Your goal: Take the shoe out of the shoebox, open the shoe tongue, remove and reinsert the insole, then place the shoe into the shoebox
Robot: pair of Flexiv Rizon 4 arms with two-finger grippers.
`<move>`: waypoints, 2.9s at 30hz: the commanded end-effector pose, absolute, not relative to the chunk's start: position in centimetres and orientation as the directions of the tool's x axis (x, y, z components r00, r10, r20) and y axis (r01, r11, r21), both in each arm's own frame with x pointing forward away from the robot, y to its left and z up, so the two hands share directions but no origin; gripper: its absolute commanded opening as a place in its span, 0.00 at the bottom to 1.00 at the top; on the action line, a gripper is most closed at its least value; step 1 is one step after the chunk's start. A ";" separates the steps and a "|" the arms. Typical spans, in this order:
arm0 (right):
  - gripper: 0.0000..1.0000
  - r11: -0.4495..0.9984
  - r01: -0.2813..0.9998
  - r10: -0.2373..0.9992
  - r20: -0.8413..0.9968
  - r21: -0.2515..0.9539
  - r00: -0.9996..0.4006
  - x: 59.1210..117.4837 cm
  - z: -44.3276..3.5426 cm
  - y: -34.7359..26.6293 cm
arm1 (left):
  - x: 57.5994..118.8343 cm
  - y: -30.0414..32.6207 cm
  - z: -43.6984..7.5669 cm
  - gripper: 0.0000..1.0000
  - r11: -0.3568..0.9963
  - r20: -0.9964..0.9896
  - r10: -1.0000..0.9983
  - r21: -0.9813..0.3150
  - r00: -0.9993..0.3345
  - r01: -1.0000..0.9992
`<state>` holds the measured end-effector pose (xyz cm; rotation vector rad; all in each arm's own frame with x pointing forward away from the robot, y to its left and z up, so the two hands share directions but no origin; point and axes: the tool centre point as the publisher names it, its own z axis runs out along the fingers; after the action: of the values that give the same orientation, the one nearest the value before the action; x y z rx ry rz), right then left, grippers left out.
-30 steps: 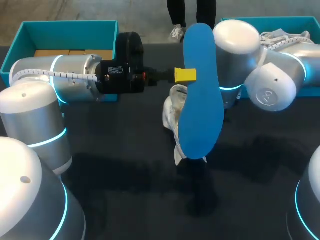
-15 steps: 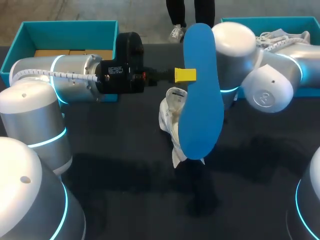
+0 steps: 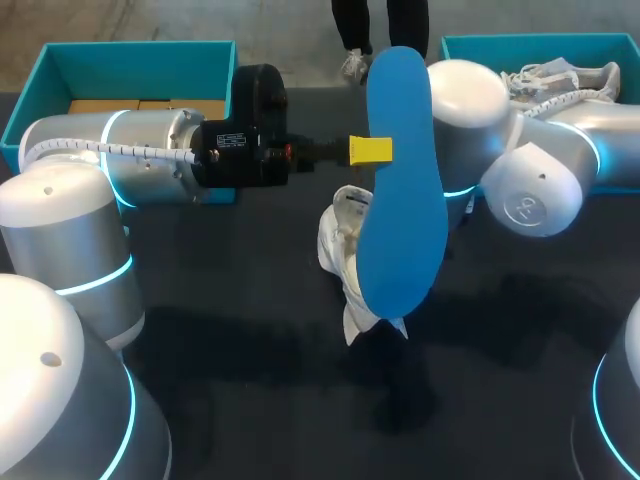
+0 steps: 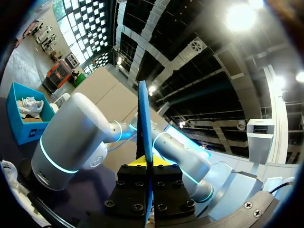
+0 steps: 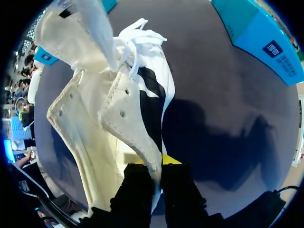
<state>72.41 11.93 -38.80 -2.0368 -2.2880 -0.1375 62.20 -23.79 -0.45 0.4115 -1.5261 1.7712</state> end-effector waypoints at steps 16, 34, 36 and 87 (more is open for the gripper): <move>1.00 0.124 0.992 0.962 0.243 0.006 -0.121 72.5 -35.2 11.5 | 62.1 -23.7 -0.6 0.00 -0.013 0.668 0.327 -0.704 -0.668 -0.710; 1.00 0.162 0.986 0.953 0.256 0.029 -0.164 72.9 -34.4 11.2 | 62.1 -23.7 -0.6 0.00 -0.013 0.668 0.327 -0.704 -0.668 -0.710; 1.00 0.157 0.987 0.949 0.272 0.031 -0.160 72.9 -34.1 11.1 | 62.1 -23.7 -0.6 0.00 -0.013 0.668 0.327 -0.704 -0.668 -0.710; 1.00 0.045 0.985 0.336 0.926 0.167 -0.172 75.4 -20.3 7.4 | 64.6 -22.0 -3.1 0.00 0.031 0.197 0.296 -0.980 -0.935 -0.197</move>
<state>75.66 7.47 -20.47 -1.3538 -1.6019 -1.1388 63.65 -22.65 -2.93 0.1642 -1.7921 1.8913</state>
